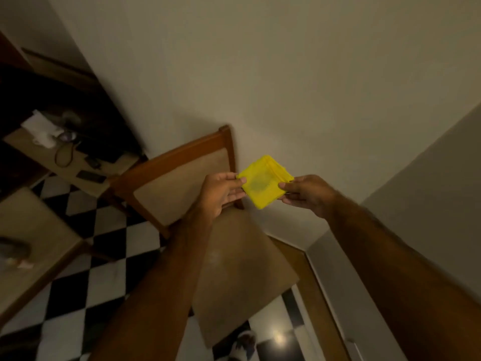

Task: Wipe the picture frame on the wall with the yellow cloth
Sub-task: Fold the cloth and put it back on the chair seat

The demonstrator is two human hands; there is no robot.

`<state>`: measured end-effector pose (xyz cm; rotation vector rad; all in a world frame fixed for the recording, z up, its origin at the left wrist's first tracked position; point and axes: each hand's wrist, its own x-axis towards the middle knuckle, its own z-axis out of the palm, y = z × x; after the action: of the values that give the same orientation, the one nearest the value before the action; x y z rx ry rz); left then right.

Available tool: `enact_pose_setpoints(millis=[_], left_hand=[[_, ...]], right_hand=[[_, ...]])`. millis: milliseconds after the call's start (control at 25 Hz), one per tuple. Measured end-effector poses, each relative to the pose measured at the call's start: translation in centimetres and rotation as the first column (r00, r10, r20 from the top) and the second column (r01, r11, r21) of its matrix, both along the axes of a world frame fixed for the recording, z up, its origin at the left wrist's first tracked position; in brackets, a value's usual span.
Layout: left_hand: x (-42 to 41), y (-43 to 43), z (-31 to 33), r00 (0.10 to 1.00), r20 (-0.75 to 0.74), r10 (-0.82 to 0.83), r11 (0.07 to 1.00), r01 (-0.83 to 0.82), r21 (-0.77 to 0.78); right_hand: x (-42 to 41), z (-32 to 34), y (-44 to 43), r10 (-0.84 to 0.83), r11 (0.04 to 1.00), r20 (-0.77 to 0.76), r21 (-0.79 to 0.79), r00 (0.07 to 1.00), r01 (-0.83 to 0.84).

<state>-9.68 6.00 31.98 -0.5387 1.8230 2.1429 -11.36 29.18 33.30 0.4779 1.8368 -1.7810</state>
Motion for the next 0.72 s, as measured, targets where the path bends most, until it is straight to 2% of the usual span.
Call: enact_pose_setpoints(millis=[360, 520, 560, 640, 720], left_hand=[[4.8, -8.2, -23.8, 0.917, 0.361, 0.170, 0.980, -0.118, -0.161], [7.3, -9.3, -34.7, 0.853, 0.495, 0.168, 0.962, -0.032, -0.270], [7.7, -9.4, -36.7, 0.845, 0.507, 0.169, 0.955, -0.014, -0.295], [8.1, -9.6, -39.6, 0.836, 0.514, 0.190, 0.938, 0.000, -0.346], [8.1, -9.4, -42.0, 0.820, 0.539, 0.192, 0.924, 0.034, -0.381]], right_hand=[[3.3, -24.8, -9.3, 0.011, 0.997, 0.309, 0.067, 0.951, -0.033], [5.1, -35.7, -11.6, -0.055, 0.995, 0.473, 0.101, 0.879, 0.008], [5.5, -37.7, -12.2, -0.016, 0.990, 0.509, 0.131, 0.861, -0.059], [5.9, -40.9, -12.4, 0.076, 0.964, 0.519, 0.181, 0.852, -0.196], [6.6, -43.4, -12.1, 0.050, 0.966, 0.500, 0.197, 0.864, -0.170]])
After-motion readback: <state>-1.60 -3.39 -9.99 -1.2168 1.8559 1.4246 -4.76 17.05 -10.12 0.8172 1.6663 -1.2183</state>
